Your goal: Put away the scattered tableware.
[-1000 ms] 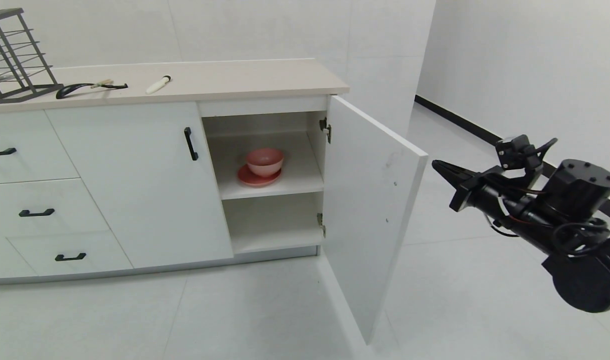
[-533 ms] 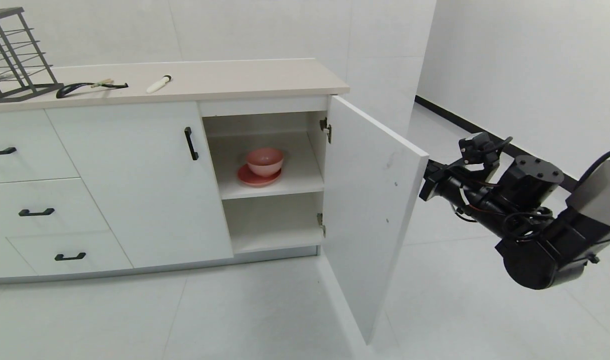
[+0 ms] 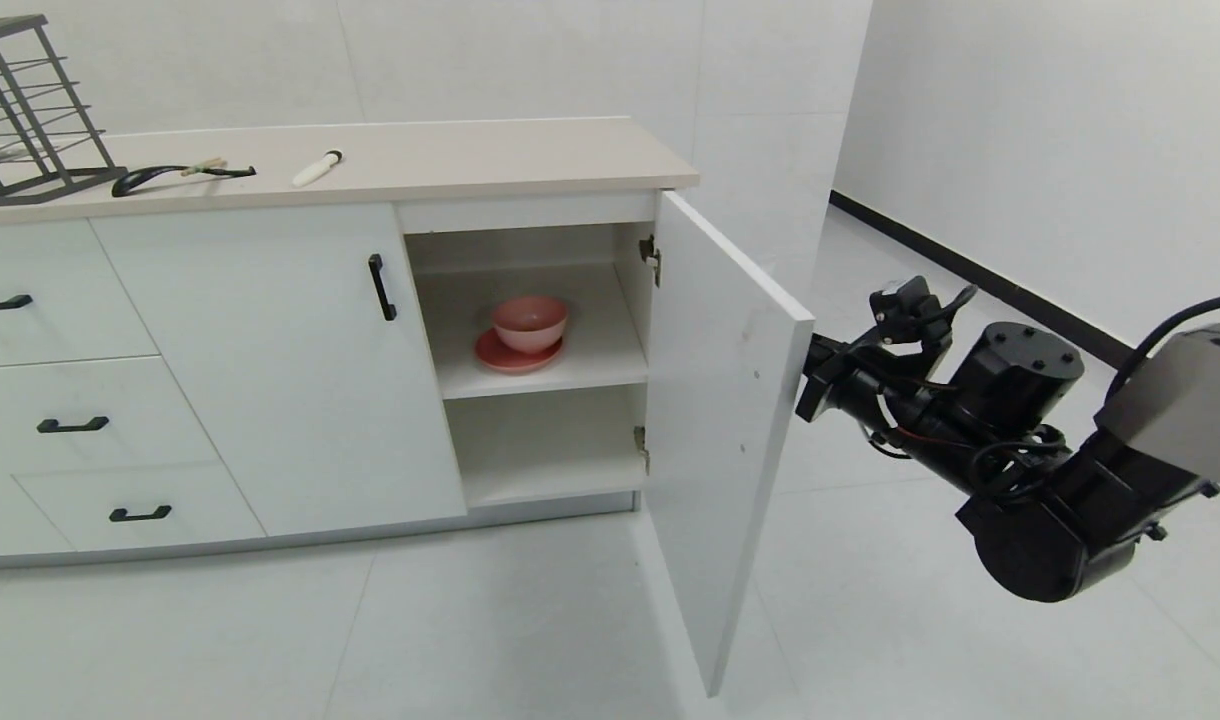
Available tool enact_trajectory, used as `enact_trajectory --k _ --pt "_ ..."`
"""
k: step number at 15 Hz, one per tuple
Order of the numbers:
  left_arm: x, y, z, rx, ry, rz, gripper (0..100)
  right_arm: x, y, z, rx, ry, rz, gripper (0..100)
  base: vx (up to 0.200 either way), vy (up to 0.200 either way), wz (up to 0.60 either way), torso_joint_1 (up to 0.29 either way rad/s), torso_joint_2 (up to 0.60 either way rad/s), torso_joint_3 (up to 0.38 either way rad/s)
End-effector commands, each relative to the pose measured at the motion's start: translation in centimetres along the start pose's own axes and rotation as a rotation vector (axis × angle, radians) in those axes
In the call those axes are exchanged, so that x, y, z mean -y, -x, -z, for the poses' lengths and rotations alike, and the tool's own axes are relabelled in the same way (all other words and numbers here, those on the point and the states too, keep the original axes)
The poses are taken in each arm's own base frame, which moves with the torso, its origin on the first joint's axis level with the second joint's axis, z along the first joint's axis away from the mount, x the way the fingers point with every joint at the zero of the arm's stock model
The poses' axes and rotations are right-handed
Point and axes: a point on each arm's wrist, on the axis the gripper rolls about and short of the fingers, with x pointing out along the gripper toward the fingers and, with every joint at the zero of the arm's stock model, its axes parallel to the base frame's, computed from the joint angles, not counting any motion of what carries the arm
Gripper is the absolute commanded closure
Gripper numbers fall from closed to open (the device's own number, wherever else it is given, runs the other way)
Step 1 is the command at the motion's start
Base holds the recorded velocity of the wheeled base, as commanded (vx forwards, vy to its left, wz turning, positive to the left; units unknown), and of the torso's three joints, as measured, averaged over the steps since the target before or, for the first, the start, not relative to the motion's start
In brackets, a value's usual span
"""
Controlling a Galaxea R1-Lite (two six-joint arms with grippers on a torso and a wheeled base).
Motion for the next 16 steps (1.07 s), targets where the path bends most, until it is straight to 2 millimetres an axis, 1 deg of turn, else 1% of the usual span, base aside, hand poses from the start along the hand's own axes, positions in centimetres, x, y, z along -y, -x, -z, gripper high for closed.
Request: enact_trajectory --k 1,3,5,6,9,10,11,13,16 --pt "0.0 0.0 0.0 0.000 0.001 0.002 0 -1.4 -0.6 -0.8 0.027 0.004 -0.041 100 0.000 0.000 0.00 0.000 0.00 0.000" --pt "0.0 0.0 0.0 0.000 0.001 0.000 0 -3.1 -1.3 -0.8 0.033 -0.004 -0.093 100 0.000 0.000 0.00 0.000 0.00 0.000" --pt "0.0 0.0 0.0 0.000 0.001 0.000 0 -4.2 -1.7 -0.8 0.038 -0.008 -0.124 100 0.000 0.000 0.00 0.000 0.00 0.000" --pt "0.0 0.0 0.0 0.000 0.001 0.000 0 -5.0 -2.5 -0.7 0.050 -0.008 -0.148 100 0.000 0.000 0.00 0.000 0.00 0.000" --pt "0.0 0.0 0.0 0.000 0.001 0.000 0 -6.0 -4.0 -0.1 0.069 -0.009 -0.179 100 0.000 0.000 0.00 0.000 0.00 0.000" --pt "0.0 0.0 0.0 0.000 0.001 0.000 0 -6.6 -4.8 0.5 0.071 -0.012 -0.197 100 0.000 0.000 0.00 0.000 0.00 0.000" --pt "0.0 0.0 0.0 0.000 0.001 0.000 0 -6.9 -5.2 0.9 0.070 -0.014 -0.205 100 0.000 0.000 0.00 0.000 0.00 0.000" --pt "0.0 0.0 0.0 0.000 0.001 0.000 0 -7.3 -5.7 1.4 0.071 -0.016 -0.214 100 0.000 0.200 0.00 0.002 0.00 0.002" --pt "0.0 0.0 0.0 0.000 0.001 0.000 0 -7.1 -6.4 1.3 0.091 -0.010 -0.210 100 0.000 0.200 0.00 0.004 0.00 0.001"
